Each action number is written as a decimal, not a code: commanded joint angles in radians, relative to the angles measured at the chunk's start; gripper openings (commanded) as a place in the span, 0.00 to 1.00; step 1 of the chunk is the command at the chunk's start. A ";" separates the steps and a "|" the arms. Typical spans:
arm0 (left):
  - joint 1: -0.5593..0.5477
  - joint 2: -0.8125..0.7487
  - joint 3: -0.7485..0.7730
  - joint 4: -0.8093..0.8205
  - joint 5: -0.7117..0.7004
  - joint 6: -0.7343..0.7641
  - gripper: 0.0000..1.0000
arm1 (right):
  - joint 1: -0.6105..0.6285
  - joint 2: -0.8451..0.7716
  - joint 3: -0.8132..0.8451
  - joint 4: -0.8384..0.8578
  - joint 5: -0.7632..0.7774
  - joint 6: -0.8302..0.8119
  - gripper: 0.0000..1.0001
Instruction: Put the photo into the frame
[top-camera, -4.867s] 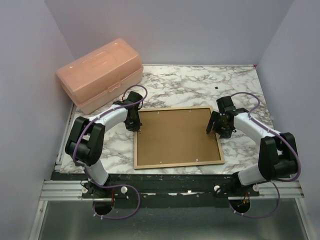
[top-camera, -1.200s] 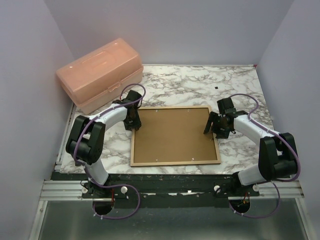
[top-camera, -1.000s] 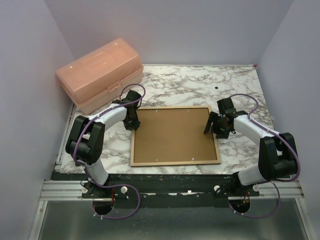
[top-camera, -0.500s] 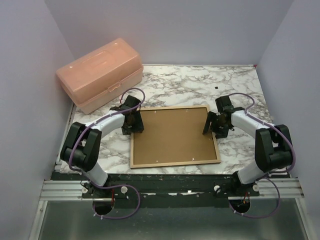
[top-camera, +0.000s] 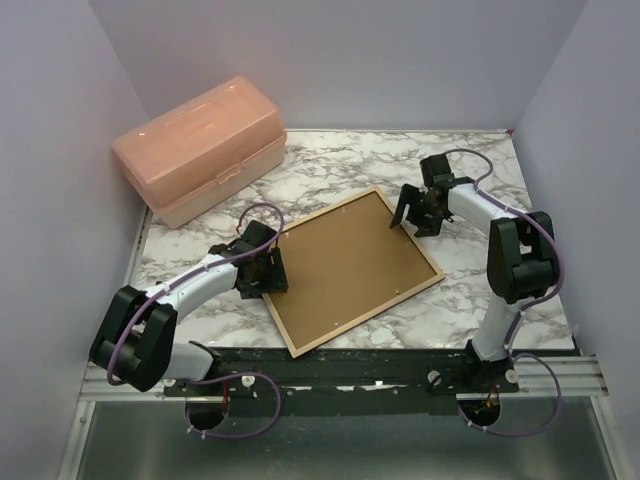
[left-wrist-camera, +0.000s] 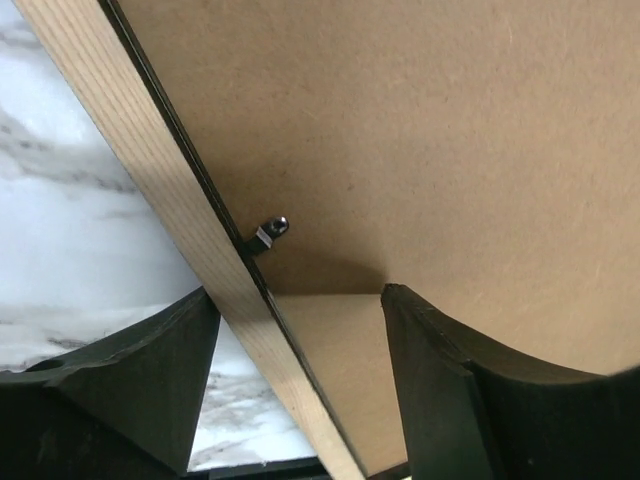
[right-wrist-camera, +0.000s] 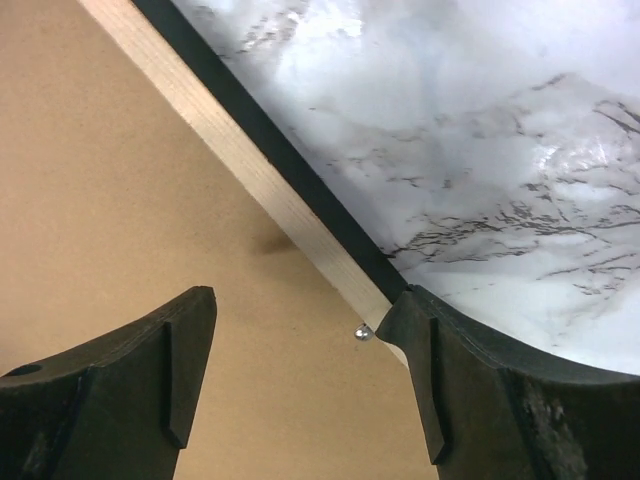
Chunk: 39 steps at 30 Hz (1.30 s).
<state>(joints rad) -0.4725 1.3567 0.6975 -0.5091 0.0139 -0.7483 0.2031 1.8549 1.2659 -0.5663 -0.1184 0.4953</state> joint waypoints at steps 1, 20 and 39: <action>-0.023 -0.086 -0.005 -0.089 -0.021 -0.040 0.72 | 0.025 0.002 0.049 -0.013 -0.051 0.008 0.83; -0.021 0.090 0.117 -0.051 0.071 0.001 0.81 | 0.025 -0.403 -0.431 -0.032 -0.093 0.031 0.90; 0.067 0.248 0.562 -0.337 -0.260 0.182 0.83 | 0.025 -0.496 -0.520 0.033 -0.142 0.114 0.90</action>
<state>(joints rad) -0.4194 1.6974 1.3190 -0.7605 -0.1307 -0.5926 0.2218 1.3304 0.7376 -0.5949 -0.1825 0.5686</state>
